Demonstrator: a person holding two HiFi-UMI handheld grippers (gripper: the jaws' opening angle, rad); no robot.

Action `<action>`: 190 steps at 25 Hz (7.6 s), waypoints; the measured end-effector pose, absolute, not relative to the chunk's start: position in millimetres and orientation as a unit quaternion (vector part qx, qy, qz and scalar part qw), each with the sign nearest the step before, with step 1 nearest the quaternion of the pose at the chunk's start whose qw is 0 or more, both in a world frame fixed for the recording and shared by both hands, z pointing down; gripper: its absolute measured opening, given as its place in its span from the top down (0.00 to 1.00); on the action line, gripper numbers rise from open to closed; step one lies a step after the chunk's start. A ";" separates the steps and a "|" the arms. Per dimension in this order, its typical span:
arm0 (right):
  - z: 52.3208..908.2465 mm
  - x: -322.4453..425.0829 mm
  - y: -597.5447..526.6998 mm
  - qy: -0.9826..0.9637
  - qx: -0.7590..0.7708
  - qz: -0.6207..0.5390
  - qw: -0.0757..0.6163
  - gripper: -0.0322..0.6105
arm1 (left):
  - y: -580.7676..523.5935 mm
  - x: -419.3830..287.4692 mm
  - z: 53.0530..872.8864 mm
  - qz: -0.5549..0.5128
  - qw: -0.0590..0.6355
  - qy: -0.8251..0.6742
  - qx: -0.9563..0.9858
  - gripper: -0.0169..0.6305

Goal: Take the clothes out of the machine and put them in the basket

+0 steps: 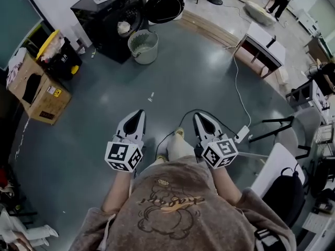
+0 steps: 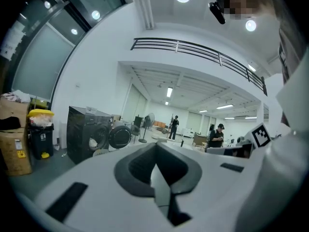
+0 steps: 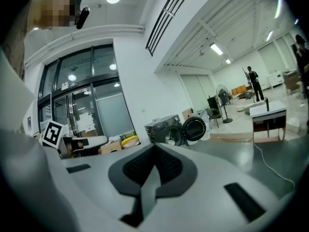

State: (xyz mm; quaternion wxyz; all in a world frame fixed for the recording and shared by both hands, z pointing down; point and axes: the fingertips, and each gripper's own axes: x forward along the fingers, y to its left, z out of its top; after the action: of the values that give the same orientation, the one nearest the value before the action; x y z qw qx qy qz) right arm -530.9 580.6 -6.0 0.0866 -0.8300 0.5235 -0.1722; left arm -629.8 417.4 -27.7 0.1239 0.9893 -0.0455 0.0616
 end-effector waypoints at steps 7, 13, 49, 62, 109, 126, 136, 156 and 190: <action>3.0 -498.4 552.3 0.520 -0.834 -0.167 0.078 0.96 | 388.2 -597.1 -14.9 0.065 0.125 -0.043 0.989 0.96; 17.4 -447.0 514.5 0.526 -0.829 -0.174 0.076 0.96 | 352.9 -542.1 -8.8 0.064 0.124 -0.046 0.989 0.96; 17.7 -55.5 308.5 0.565 -0.804 -0.169 0.076 0.96 | 136.7 -170.0 -18.0 0.063 0.109 -0.096 0.987 0.96; 26.6 95.0 121.2 0.606 -0.773 -0.181 0.053 0.95 | -28.9 -5.1 1.5 0.067 0.127 -0.098 0.985 0.96; 370.2 149.4 -235.4 0.815 -0.546 -0.193 -0.008 0.95 | -285.2 25.3 341.7 0.025 0.133 -0.380 0.915 0.96; 482.2 135.3 -250.6 0.843 -0.523 -0.123 -0.003 0.95 | -278.5 35.3 445.1 -0.002 0.102 -0.372 0.922 0.96; 483.2 134.0 -238.9 0.849 -0.519 -0.101 0.003 0.95 | -252.7 33.7 454.4 0.004 0.090 -0.386 0.918 0.96; 489.8 137.7 -222.9 0.856 -0.504 -0.114 0.008 0.68 | -228.9 25.2 453.7 0.004 0.073 -0.417 0.906 0.96; 603.3 105.8 -460.5 0.822 -0.528 -0.128 -0.174 0.33 | -258.2 24.7 494.7 0.051 0.113 -0.407 0.905 0.96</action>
State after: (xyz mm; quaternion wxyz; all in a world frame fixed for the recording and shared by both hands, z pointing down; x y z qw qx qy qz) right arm 105.8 -460.5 603.3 -0.1738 -0.5276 0.8216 -0.1281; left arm 24.7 -258.2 494.7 0.1126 0.9050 -0.4070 0.0514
